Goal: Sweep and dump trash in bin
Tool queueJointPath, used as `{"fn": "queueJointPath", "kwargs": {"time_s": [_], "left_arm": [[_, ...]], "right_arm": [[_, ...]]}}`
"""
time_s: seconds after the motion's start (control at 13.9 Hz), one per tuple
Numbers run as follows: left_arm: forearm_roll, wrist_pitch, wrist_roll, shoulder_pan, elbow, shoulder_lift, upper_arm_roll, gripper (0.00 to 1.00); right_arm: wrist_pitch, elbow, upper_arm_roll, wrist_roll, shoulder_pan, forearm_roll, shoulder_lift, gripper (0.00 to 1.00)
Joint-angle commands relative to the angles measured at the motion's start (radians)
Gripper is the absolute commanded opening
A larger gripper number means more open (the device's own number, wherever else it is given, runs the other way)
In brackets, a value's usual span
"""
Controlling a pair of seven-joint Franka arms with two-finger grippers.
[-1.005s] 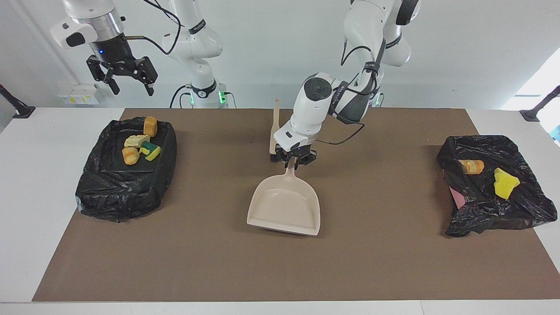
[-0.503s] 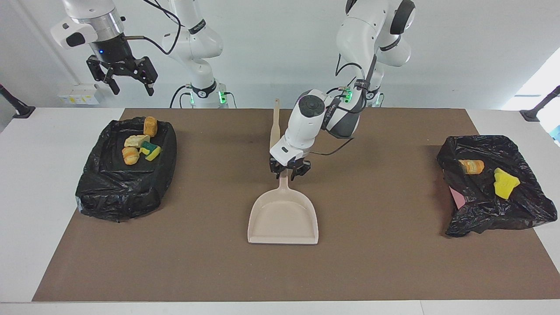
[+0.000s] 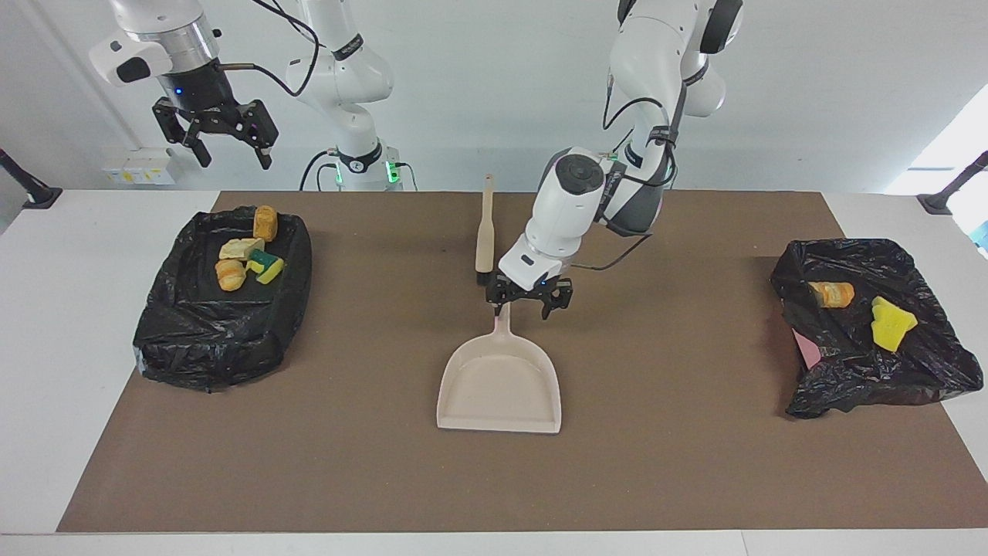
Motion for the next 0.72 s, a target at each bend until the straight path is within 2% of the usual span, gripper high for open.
{"fn": "queueJointPath", "kwargs": {"time_s": [0.0,0.22,0.43,0.65], "left_arm": [[-0.011,-0.041,0.050,0.076,-0.010,-0.052,-0.007,1.00],[-0.011,-0.084,0.274,0.172,-0.006,-0.106,-0.005,1.00],[-0.013,-0.130,0.343,0.257,0.000,-0.148,-0.005,1.00],[-0.013,-0.197,0.503,0.342,0.023,-0.163,-0.002,1.00]], "right_arm": [[0.003,-0.008,0.003,-0.017,-0.009,0.019,-0.007,1.00],[0.003,-0.008,0.003,-0.018,-0.009,0.019,-0.007,1.00],[0.003,-0.008,0.003,-0.018,-0.009,0.019,-0.007,1.00],[0.002,-0.008,0.003,-0.018,-0.009,0.019,-0.007,1.00]]}}
